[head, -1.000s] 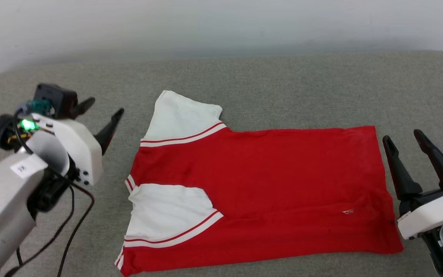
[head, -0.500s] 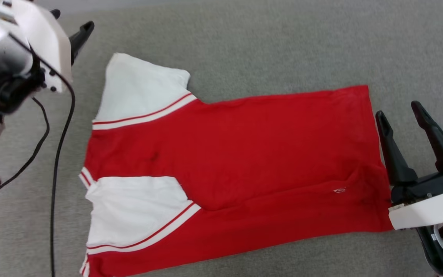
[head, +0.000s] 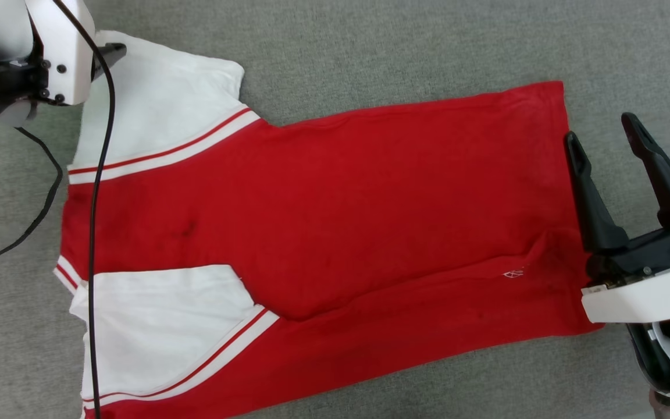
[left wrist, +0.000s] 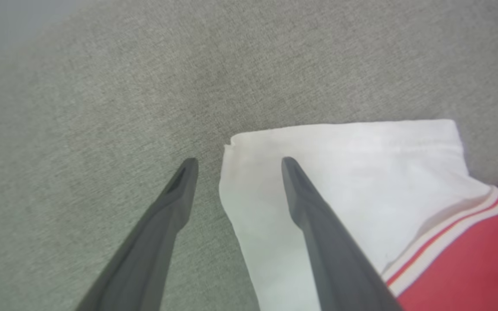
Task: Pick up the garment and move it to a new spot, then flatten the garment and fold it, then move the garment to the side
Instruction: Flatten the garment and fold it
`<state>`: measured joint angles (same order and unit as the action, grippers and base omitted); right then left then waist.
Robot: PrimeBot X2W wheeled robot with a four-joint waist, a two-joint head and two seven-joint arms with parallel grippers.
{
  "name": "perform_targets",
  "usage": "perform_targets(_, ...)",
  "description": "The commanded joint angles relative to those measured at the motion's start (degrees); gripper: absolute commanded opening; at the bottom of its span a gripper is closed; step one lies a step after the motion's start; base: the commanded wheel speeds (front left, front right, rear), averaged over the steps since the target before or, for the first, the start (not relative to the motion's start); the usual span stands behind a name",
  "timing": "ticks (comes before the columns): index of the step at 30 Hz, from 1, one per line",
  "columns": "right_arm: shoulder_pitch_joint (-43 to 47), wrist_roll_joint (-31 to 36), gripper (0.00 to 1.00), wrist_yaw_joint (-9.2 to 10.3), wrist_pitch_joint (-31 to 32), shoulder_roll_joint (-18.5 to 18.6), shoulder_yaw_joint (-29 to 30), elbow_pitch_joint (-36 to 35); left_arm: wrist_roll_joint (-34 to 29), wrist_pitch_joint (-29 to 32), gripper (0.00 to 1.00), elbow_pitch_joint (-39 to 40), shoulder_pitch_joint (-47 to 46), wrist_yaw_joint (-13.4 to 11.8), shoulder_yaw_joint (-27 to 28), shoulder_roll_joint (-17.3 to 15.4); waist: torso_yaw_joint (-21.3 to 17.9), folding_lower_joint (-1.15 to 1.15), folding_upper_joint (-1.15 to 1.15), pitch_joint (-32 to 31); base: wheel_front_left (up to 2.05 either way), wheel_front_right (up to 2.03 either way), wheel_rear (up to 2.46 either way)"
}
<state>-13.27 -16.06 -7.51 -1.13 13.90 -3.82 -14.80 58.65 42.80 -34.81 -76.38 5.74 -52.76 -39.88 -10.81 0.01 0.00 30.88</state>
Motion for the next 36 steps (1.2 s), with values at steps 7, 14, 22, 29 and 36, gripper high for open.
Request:
perform_targets(7, -2.13, -0.18, 1.00, 0.05, -1.35, -0.78, -0.83, 1.18, -1.78, 2.96, 1.00, -2.24, 0.98, 0.77, -3.80, 0.17, -0.78, -0.01, 0.00, 2.55, 0.00, 0.00, 0.00)
perform_targets(14, -2.69, -0.87, 1.00, 0.05, -1.63, -0.41, 0.46, 1.81, -1.94, 2.40, 0.00, -2.12, 2.47, 1.38, -5.58, 0.04, -0.39, -0.01, 0.00, 2.06, 0.00, 0.00, 0.00)
perform_targets(22, -6.90, -1.50, 1.00, 0.05, 3.29, 5.10, 3.54, 1.11, -3.40, -6.41, 0.00, 0.52, 0.90, 1.60, -4.81, 1.01, 1.94, -0.01, 0.00, -1.36, 0.00, 0.00, 0.00)
perform_targets(29, -15.20, -9.81, 1.00, 0.06, 20.07, 18.43, -0.98, 4.60, -4.44, -12.95, 0.00, 5.68, 2.79, 1.68, -6.49, 1.69, 5.58, -0.01, 0.00, -5.05, 0.00, 0.00, 0.00)
perform_targets(36, -21.36, -19.45, 1.00, 0.05, 38.28, 26.24, -7.53, 13.36, -4.69, -15.82, 0.00, 9.10, 4.81, 1.66, -7.32, 1.84, 7.95, -0.01, 0.00, -5.76, 0.00, 0.00, 0.00)
